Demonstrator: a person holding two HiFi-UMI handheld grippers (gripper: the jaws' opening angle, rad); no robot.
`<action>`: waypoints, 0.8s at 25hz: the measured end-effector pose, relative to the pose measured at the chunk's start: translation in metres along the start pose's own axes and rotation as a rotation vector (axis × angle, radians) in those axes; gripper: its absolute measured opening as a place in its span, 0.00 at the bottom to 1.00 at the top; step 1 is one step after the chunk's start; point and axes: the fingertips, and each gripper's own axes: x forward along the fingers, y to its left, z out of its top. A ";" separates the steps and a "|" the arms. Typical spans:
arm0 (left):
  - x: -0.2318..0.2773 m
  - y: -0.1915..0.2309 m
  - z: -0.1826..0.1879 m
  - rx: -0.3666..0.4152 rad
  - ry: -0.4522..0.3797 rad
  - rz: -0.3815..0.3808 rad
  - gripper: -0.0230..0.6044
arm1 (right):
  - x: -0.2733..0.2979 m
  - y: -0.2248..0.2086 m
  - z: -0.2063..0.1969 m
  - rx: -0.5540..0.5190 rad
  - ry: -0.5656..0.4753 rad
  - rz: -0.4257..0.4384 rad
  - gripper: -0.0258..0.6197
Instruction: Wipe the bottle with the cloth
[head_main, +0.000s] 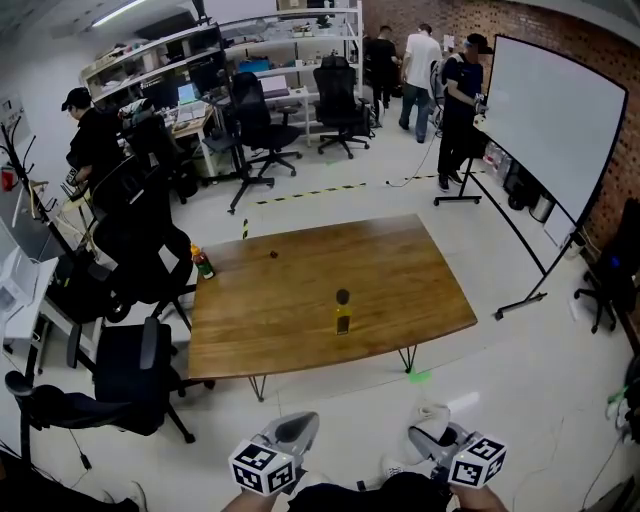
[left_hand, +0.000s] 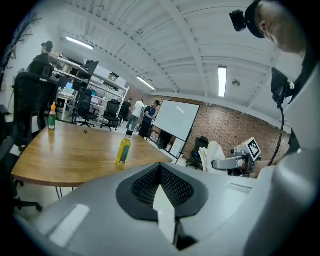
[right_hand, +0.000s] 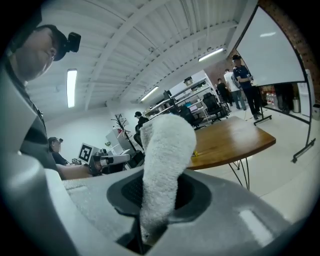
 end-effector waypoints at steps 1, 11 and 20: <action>-0.001 0.000 -0.001 -0.003 0.003 0.006 0.06 | -0.001 0.001 -0.002 -0.009 0.008 -0.003 0.15; 0.002 -0.010 -0.006 -0.060 -0.031 0.107 0.06 | -0.003 -0.016 0.019 -0.099 0.089 0.067 0.15; 0.004 -0.009 -0.002 -0.068 -0.071 0.186 0.06 | 0.002 -0.027 0.024 -0.129 0.136 0.128 0.15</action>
